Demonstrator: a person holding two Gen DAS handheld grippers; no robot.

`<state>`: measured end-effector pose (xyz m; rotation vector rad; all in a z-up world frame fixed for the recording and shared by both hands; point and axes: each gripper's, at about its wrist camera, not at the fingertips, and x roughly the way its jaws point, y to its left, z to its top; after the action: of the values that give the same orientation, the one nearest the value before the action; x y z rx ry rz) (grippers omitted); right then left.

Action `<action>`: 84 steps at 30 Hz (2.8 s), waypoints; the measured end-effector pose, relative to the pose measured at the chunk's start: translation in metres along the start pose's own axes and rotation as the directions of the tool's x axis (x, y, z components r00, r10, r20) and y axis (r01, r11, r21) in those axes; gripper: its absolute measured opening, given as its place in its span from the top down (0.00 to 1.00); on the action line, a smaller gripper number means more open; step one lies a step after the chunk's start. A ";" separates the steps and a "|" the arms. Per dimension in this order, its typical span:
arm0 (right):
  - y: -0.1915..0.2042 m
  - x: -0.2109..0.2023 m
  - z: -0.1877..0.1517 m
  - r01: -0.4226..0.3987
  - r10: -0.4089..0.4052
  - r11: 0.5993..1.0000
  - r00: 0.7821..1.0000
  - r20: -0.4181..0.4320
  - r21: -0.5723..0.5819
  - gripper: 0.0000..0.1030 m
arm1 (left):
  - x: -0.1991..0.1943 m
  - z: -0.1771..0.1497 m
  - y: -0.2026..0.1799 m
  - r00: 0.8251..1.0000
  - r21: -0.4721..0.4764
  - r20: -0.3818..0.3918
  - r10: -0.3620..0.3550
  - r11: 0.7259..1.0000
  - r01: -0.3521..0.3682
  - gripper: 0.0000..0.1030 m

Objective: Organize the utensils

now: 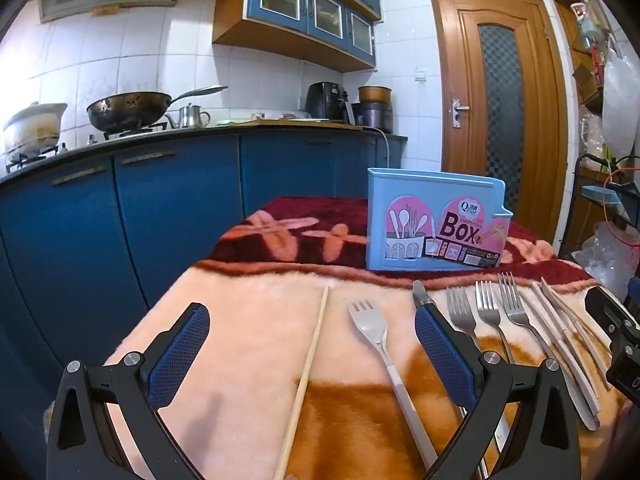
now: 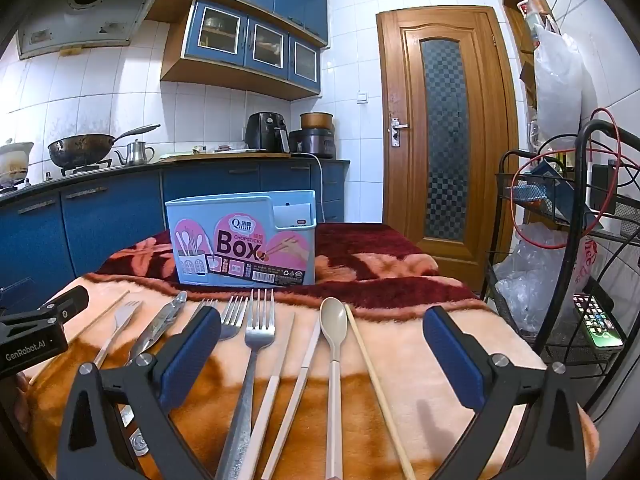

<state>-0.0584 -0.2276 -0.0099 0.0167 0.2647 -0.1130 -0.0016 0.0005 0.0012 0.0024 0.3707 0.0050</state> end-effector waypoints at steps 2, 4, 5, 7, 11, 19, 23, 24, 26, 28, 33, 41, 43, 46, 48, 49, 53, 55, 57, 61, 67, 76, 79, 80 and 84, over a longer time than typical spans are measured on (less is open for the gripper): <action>0.000 0.000 0.000 0.000 0.000 1.000 1.000 0.001 0.000 0.00 | 0.000 0.000 0.000 1.000 0.000 0.000 0.000 1.000 0.000 0.01; 0.000 0.000 0.000 0.000 0.000 1.000 1.000 0.000 0.000 0.00 | 0.000 0.000 0.000 1.000 0.000 0.001 0.000 1.000 0.000 0.01; 0.000 0.000 0.000 -0.001 0.001 1.000 1.000 0.001 0.000 0.00 | 0.000 0.000 0.000 1.000 0.001 0.001 0.000 1.000 0.000 0.01; 0.000 0.000 0.000 0.000 0.000 1.000 1.000 0.000 0.000 0.00 | 0.000 0.000 0.000 1.000 0.001 0.002 0.000 1.000 0.000 0.01; 0.000 0.000 0.000 0.000 0.000 1.000 1.000 0.001 0.000 0.00 | 0.000 -0.001 0.000 1.000 0.001 0.002 0.000 1.000 0.000 0.01; 0.000 0.000 0.000 0.000 0.000 1.000 1.000 0.001 0.000 0.00 | 0.000 -0.001 0.000 1.000 0.003 0.004 0.000 1.000 0.000 0.01; 0.000 0.000 0.000 0.000 0.000 1.000 1.000 0.001 0.001 0.00 | 0.000 -0.001 -0.001 1.000 0.003 0.004 0.001 1.000 -0.001 0.01; 0.000 0.000 0.000 0.000 0.000 1.000 1.000 0.001 0.000 0.00 | 0.000 -0.001 -0.001 1.000 0.004 0.004 0.001 1.000 -0.001 0.01; 0.000 0.000 0.000 0.000 0.000 1.000 1.000 0.001 0.000 0.00 | 0.000 -0.001 -0.001 1.000 0.004 0.004 0.001 1.000 -0.001 0.01; 0.000 0.000 0.000 0.000 0.000 1.000 1.000 0.001 0.000 0.00 | 0.000 -0.001 -0.001 1.000 0.003 0.004 0.001 1.000 -0.001 0.01; 0.000 -0.001 0.000 0.000 0.000 1.000 1.000 0.001 0.000 0.00 | 0.000 -0.001 -0.001 1.000 0.005 0.004 0.002 1.000 -0.002 0.01; 0.000 -0.001 0.000 0.000 0.000 1.000 1.000 0.001 0.001 0.00 | 0.000 -0.001 -0.002 1.000 0.005 0.005 0.002 1.000 -0.002 0.01; 0.000 -0.001 0.000 0.000 0.000 1.000 1.000 0.001 0.000 0.00 | 0.000 -0.001 -0.001 1.000 0.005 0.005 0.002 1.000 -0.002 0.01; 0.000 -0.001 0.000 0.000 0.000 1.000 1.000 0.001 0.000 0.00 | 0.000 -0.001 -0.002 1.000 0.006 0.005 0.002 1.000 -0.002 0.01; 0.000 0.000 0.000 0.000 0.000 1.000 1.000 0.001 0.000 0.00 | 0.000 -0.001 -0.001 1.000 0.006 0.005 0.002 1.000 -0.002 0.01; 0.000 0.000 0.000 0.000 0.000 1.000 1.000 0.001 0.001 0.00 | -0.001 -0.001 -0.002 1.000 0.005 0.005 0.002 1.000 -0.002 0.01; 0.000 0.000 0.000 0.000 0.000 1.000 1.000 0.001 0.000 0.00 | 0.000 -0.001 -0.001 1.000 0.006 0.005 0.002 1.000 -0.002 0.01; 0.000 0.000 0.000 0.000 0.000 1.000 1.000 0.001 0.001 0.00 | 0.000 -0.001 -0.001 1.000 0.006 0.005 0.002 1.000 -0.002 0.01; 0.000 0.000 0.000 -0.001 0.001 1.000 1.000 0.001 0.001 0.00 | 0.000 -0.001 -0.001 1.000 0.006 0.005 0.003 1.000 -0.003 0.01; -0.001 0.000 0.000 0.000 0.000 1.000 1.000 0.001 0.001 0.00 | -0.004 0.001 0.001 1.000 0.006 0.005 0.002 1.000 -0.002 0.01; -0.001 0.000 0.000 -0.001 0.001 1.000 1.000 0.000 0.004 0.00 | -0.004 0.001 0.000 1.000 0.007 0.005 0.004 1.000 -0.004 0.01; -0.003 0.001 0.002 -0.009 0.009 1.000 1.000 -0.009 0.017 0.00 | 0.001 0.001 0.003 1.000 0.010 -0.015 0.004 1.000 -0.004 0.01; -0.008 0.004 0.001 -0.027 0.028 0.999 0.999 -0.027 0.037 0.00 | 0.000 0.002 0.004 1.000 0.010 -0.011 -0.003 1.000 0.003 0.01; -0.010 0.007 0.001 -0.035 0.037 0.998 0.998 -0.044 0.043 0.00 | 0.000 0.003 0.004 1.000 0.013 -0.013 -0.010 1.000 0.011 0.01; -0.020 0.017 0.011 -0.074 0.085 0.994 0.987 -0.139 0.077 0.00 | 0.004 0.014 0.005 0.997 0.033 -0.051 -0.051 0.998 0.053 0.01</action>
<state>-0.0413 -0.2498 -0.0035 0.1064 0.4022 -0.0417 0.0073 0.0054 0.0129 0.0269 0.4205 -0.0525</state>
